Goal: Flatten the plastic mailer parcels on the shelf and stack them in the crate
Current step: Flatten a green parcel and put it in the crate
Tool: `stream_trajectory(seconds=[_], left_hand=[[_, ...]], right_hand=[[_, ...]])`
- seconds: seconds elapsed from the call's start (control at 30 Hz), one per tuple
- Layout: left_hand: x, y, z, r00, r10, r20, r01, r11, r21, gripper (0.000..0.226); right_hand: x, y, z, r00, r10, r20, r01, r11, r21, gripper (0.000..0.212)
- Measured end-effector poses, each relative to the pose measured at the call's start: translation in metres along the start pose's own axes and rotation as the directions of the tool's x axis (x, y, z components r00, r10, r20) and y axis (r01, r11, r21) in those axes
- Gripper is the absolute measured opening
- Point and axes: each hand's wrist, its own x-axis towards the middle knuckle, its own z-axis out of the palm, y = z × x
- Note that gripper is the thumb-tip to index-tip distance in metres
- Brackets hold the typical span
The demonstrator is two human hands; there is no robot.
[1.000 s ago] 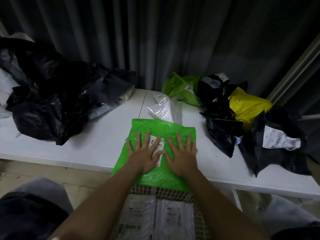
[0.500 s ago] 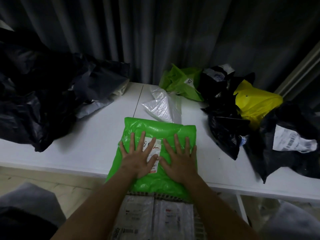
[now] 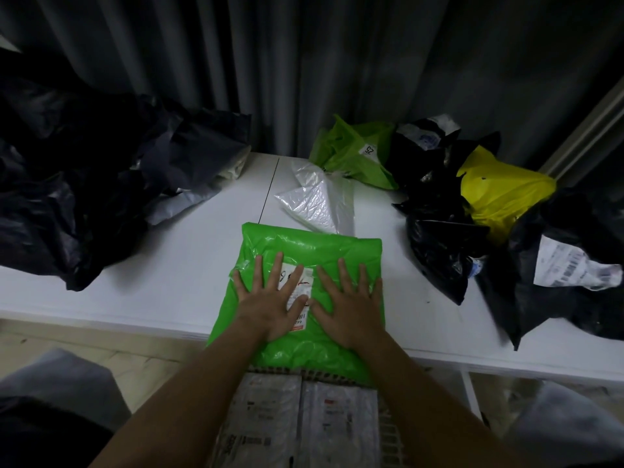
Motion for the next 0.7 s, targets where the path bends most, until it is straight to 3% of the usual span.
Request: stream_trajectory(seconds=[0.17, 0.33, 0.53, 0.7], left_hand=[[0.001, 0.000, 0.000, 1.000, -0.003, -0.002, 0.003, 1.000, 0.006, 0.083], [0.000, 0.001, -0.001, 1.000, 0.005, 0.007, -0.005, 1.000, 0.011, 0.088], [0.001, 0.001, -0.011, 0.997, -0.007, 0.077, 0.006, 1.000, 0.008, 0.068], [0.017, -0.004, -0.020, 0.995, 0.044, -0.090, -0.037, 0.997, 0.074, 0.073]], right_hand=[[0.003, 0.000, -0.008, 0.999, -0.005, 0.047, 0.006, 1.000, -0.024, 0.080], [0.013, 0.000, -0.018, 0.994, -0.030, -0.103, 0.022, 0.996, -0.083, 0.087], [0.020, 0.002, -0.004, 1.000, -0.003, -0.009, 0.003, 1.000, -0.026, 0.075], [0.023, 0.002, -0.004, 1.000, -0.009, 0.019, 0.010, 1.000, -0.028, 0.072]])
